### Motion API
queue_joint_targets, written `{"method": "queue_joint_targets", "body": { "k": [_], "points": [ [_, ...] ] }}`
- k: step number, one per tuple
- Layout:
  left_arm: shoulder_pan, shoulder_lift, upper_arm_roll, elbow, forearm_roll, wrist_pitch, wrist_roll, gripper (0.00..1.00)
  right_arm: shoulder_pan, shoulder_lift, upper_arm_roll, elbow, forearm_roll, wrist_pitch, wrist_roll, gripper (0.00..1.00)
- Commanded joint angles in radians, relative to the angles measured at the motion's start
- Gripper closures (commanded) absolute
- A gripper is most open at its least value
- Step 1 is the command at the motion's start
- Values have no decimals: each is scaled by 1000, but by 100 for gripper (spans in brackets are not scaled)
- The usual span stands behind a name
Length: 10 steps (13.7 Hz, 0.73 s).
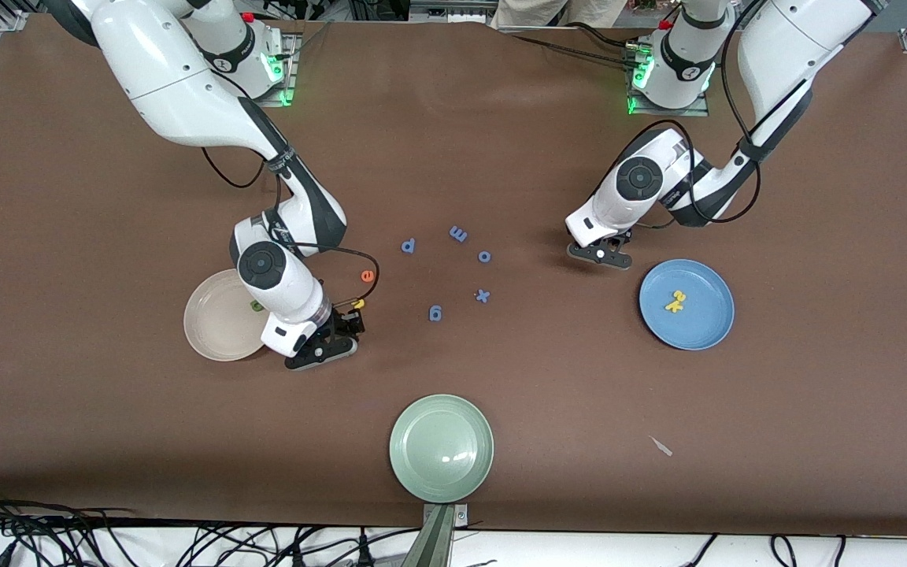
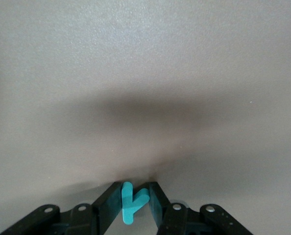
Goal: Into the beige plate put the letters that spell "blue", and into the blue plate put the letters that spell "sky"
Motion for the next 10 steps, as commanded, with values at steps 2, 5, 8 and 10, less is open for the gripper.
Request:
{"method": "queue_joint_targets", "body": {
  "k": [2,5,8,10],
  "points": [
    [16,-62,-11,14,37,-3,0,98,15,10,-13,25,-89,-21,-45,36],
    [16,-114,-14,115,35,-235,93,98,21,15,-13,38,-91,-21,-69,41],
    [37,-142,-10,244,28,-439,278,98,29,18,-15,38,-88,-21,-57,48],
    [112,-131,-2,299,34,-469,436,96,30,22,-16,38,-88,-16,-59,51]
  ]
}}
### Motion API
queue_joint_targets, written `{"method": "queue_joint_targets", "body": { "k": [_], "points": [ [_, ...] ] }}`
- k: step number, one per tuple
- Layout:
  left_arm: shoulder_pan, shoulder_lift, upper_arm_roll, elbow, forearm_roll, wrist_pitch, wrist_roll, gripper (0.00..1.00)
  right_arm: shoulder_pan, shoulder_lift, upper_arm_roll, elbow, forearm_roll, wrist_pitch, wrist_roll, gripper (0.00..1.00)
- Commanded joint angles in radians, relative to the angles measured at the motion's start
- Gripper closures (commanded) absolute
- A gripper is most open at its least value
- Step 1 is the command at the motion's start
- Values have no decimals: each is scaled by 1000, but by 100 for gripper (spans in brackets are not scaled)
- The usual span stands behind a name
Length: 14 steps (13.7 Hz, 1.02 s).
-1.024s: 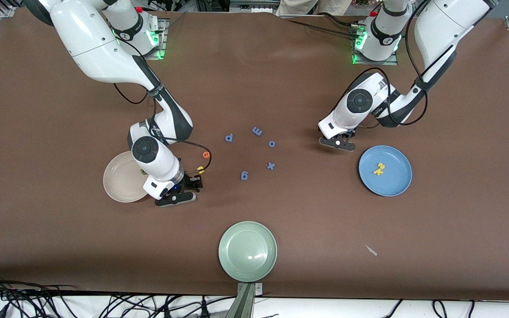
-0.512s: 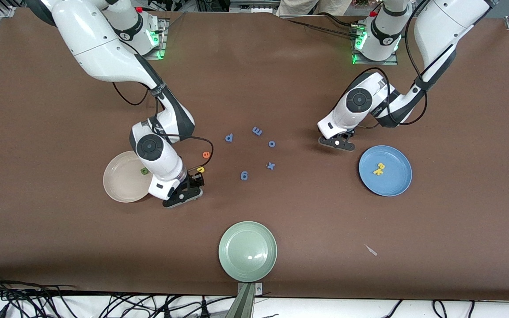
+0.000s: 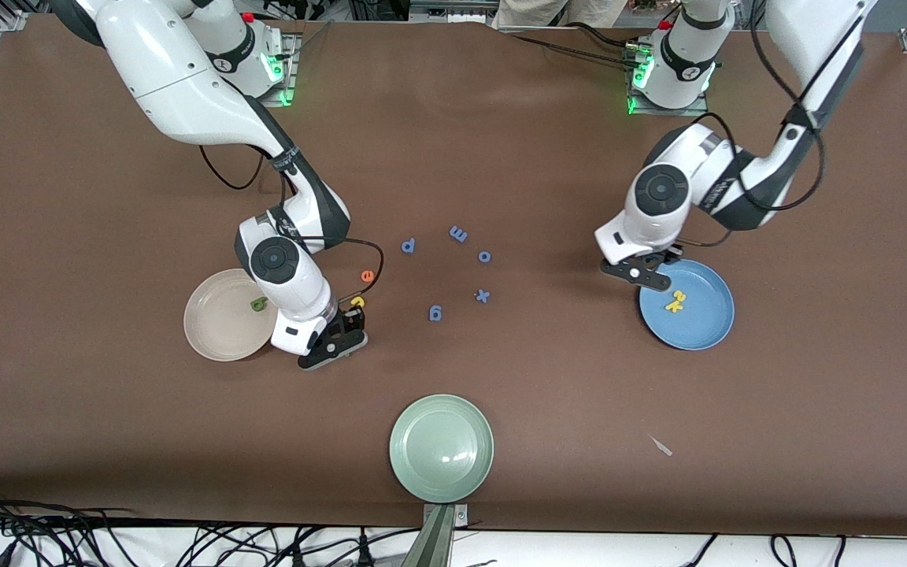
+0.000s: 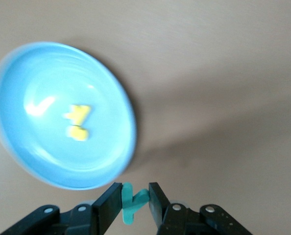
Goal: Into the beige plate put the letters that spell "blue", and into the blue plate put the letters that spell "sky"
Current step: 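Release the teal y into the blue plate with the left gripper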
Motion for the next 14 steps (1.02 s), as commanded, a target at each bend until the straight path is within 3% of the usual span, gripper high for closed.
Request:
{"method": "queue_joint_targets", "body": {
  "k": [1,2,3,4,5,7,12,14],
  "points": [
    [121,27,0,81,22,-32,230,92,11,23,-15,33,-9,-8,-3,53],
    [155,59,0,113,21,-32,307,86,11,24,-19,36,-9,-7,-8,57],
    [163,73,0,141,11,-32,361,65,11,30,-20,42,-9,-7,-8,59],
    [166,73,0,150,5,-32,386,19,11,39,-23,54,-9,-7,-8,63],
    [166,67,-3,152,2,-39,386,0,12,50,-28,68,-9,-7,-11,68],
    [161,62,-12,189,2,-77,386,0,23,64,-32,92,-5,-10,-2,72],
    [163,13,-83,412,-67,-276,386,0,31,69,-37,97,-3,-10,10,72],
    [152,10,-86,546,-81,-379,386,0,31,69,-39,93,-3,-10,9,83]
  ]
}}
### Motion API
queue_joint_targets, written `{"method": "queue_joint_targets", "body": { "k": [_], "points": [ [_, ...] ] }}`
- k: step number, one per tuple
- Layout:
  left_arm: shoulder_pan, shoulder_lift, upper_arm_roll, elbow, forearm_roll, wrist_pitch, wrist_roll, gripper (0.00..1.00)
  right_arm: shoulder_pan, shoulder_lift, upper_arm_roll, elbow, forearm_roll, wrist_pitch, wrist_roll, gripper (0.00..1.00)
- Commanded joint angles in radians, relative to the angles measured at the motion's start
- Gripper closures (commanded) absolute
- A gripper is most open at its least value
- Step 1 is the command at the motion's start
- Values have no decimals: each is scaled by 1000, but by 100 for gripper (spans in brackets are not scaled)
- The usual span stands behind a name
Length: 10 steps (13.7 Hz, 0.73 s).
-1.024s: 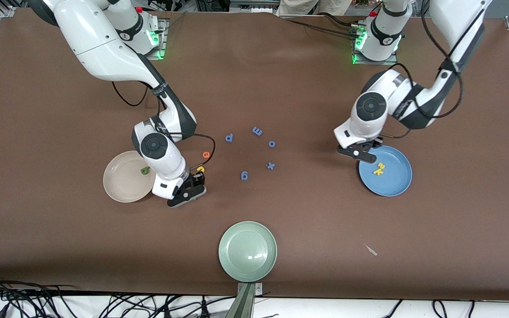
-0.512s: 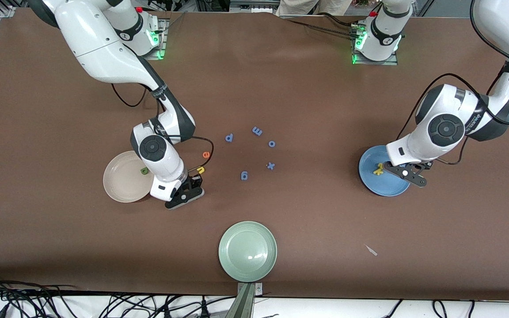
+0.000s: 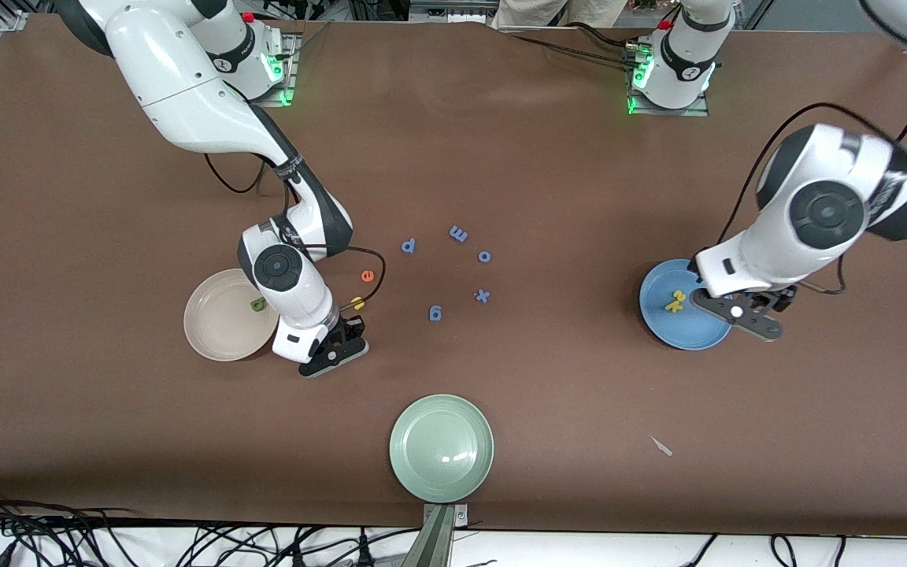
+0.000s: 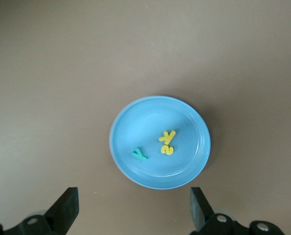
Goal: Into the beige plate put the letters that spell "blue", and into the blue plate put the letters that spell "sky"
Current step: 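Release the teal y into the blue plate with the left gripper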
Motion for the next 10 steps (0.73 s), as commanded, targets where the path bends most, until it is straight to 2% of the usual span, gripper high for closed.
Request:
{"method": "queue_joint_targets", "body": {
  "k": [1,2,5,7,8,10],
  "points": [
    [-9,-17,-2,168,-35,-129,15,0,10,24,-14,29,-3,-9,7,93],
    [-12,-18,-3,203,-36,-135,8,0,10,23,-16,28,-3,-12,6,100],
    [-9,-40,-9,246,-39,-151,-92,0,3,-18,-25,-4,1,-19,-19,100],
    [-15,-67,15,248,-122,-149,-126,0,-5,-77,-35,-23,3,-100,-63,100],
    [-45,-92,102,246,-185,-146,-127,0,-20,-118,-36,-41,4,-154,-97,100],
    [-206,-170,373,225,-406,-146,-126,0,-64,-233,-49,-144,65,-191,-215,100]
  ]
}}
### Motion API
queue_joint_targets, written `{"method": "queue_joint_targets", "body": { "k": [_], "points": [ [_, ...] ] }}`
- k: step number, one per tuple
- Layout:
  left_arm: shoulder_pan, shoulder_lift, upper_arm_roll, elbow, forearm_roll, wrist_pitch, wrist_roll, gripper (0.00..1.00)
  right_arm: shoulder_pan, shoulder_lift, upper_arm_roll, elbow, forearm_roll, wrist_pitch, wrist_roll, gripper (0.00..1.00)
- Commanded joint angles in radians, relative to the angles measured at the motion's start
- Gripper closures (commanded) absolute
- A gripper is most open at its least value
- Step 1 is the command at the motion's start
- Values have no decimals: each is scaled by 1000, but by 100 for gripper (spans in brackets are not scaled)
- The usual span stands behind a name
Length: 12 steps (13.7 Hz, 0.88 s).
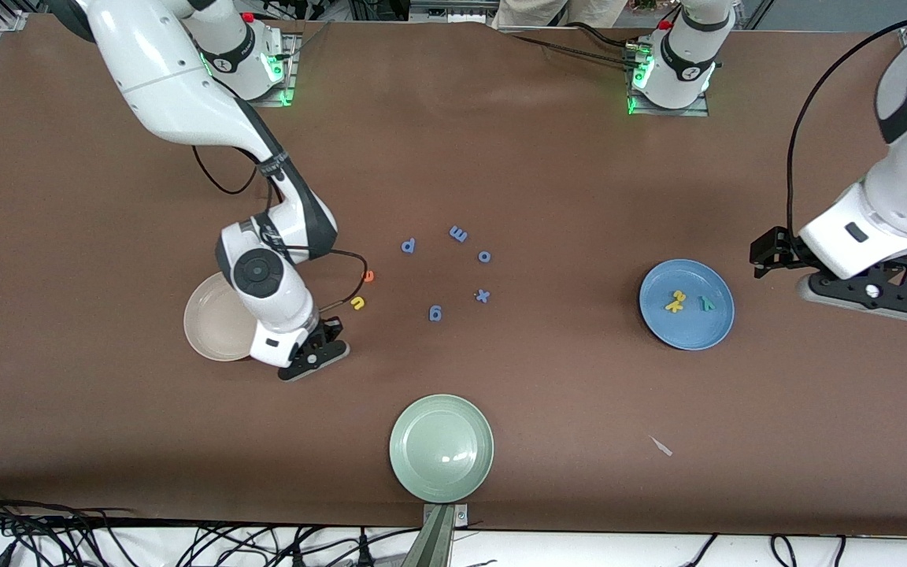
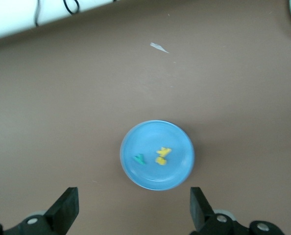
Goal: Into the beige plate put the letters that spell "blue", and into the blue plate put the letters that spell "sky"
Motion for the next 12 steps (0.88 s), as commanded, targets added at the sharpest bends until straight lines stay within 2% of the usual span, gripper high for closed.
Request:
{"method": "queue_joint_targets", "body": {
  "k": [1,3,4,5,6,7,9,10,12],
  "points": [
    [-172,-102,301,-38,-234,-16,-10,0,-55,-193,-26,-199,64,-39,-163,100],
    [-278,-147,433,-78,-248,-14,-10,0,-68,-276,-72,-332,65,-38,-193,100],
    [-330,-183,496,-130,-248,-7,-10,0,-69,-299,-93,-387,65,-27,-191,100],
    [-379,-235,548,-205,-247,31,-10,0,-69,-315,-110,-432,66,-18,-182,91],
    [-415,-290,579,-283,-245,89,-10,0,-69,-322,-119,-467,68,-1,-174,69],
    [-427,-334,592,-352,-245,136,-8,0,-68,-326,-132,-484,83,10,-164,52],
    [-449,-375,596,-400,-228,147,-8,0,-66,-327,-129,-468,150,-12,-92,49],
    [-460,-398,596,-429,-180,151,-10,0,-60,-326,-113,-439,160,-44,-26,47],
    [-477,-412,605,-445,-165,141,-10,0,-8,-289,-81,-344,164,-108,107,47]
  ]
}}
